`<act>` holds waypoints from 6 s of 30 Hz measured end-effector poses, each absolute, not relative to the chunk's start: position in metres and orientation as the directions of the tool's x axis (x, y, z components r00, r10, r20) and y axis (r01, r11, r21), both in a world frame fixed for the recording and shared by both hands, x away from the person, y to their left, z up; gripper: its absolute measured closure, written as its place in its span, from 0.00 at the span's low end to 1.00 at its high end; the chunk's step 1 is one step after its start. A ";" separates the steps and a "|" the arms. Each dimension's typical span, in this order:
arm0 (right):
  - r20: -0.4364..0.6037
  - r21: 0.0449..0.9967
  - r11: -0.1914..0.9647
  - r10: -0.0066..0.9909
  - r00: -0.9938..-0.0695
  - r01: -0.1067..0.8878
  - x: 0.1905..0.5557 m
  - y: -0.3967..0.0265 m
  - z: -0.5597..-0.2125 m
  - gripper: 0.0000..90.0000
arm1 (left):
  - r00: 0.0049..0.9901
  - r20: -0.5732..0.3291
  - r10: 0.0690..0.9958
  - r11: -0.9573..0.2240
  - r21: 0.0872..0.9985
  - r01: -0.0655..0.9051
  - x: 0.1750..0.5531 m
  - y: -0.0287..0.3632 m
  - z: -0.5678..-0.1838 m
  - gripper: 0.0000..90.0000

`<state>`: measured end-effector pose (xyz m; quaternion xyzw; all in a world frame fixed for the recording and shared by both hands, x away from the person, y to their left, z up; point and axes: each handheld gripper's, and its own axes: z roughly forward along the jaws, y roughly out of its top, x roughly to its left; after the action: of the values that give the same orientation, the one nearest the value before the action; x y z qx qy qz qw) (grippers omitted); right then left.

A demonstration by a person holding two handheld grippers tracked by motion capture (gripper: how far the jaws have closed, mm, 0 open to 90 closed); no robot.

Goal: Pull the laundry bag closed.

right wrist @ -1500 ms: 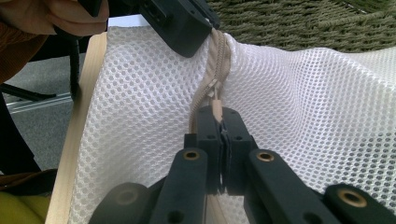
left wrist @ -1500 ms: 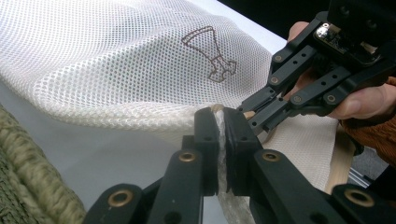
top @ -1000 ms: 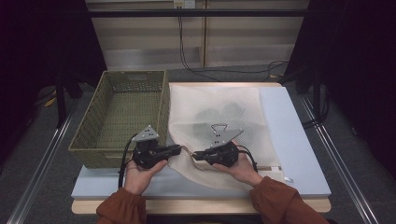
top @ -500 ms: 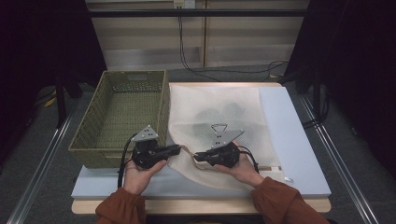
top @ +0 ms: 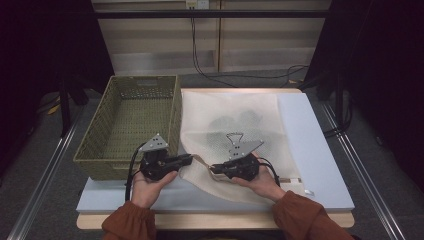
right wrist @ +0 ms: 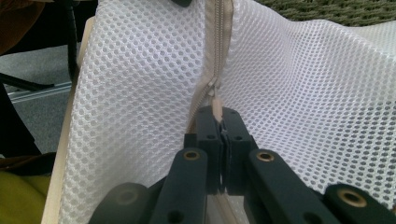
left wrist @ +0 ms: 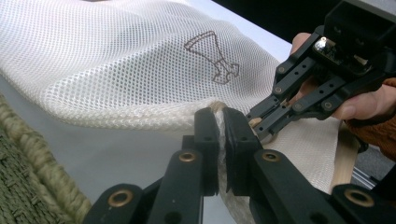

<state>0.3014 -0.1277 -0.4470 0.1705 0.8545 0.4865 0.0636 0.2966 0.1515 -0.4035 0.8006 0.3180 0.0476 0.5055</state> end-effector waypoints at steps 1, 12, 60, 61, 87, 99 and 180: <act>0.054 0.852 0.471 0.352 -0.934 0.227 0.301 -0.128 -0.447 0.98 | 0.795 -0.245 0.555 -0.289 0.839 0.461 0.297 0.152 -0.403 0.95; 0.056 0.851 0.473 0.350 -0.935 0.228 0.301 -0.128 -0.447 0.98 | 0.794 -0.241 0.558 -0.293 0.838 0.460 0.296 0.151 -0.402 0.95; 0.061 0.843 0.481 0.357 -0.932 0.240 0.299 -0.144 -0.445 0.98 | 0.796 -0.254 0.549 -0.267 0.849 0.456 0.295 0.156 -0.398 0.95; 0.064 0.843 0.479 0.361 -0.930 0.244 0.298 -0.144 -0.445 0.98 | 0.798 -0.258 0.545 -0.263 0.851 0.455 0.295 0.156 -0.398 0.95; 0.063 0.837 0.486 0.371 -0.926 0.251 0.296 -0.155 -0.446 0.98 | 0.794 -0.249 0.555 -0.265 0.852 0.452 0.295 0.159 -0.396 0.95; 0.056 0.836 0.489 0.375 -0.925 0.249 0.295 -0.159 -0.445 0.98 | 0.792 -0.254 0.556 -0.256 0.853 0.454 0.296 0.160 -0.396 0.95; 0.036 0.821 0.503 0.427 -0.903 0.270 0.283 -0.188 -0.449 0.98 | 0.791 -0.251 0.559 -0.253 0.856 0.450 0.296 0.164 -0.393 0.95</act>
<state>0.2833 -0.1885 -0.4491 0.2021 0.8627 0.4556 0.0861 0.2956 0.1638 -0.3931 0.7898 0.3194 0.0520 0.5211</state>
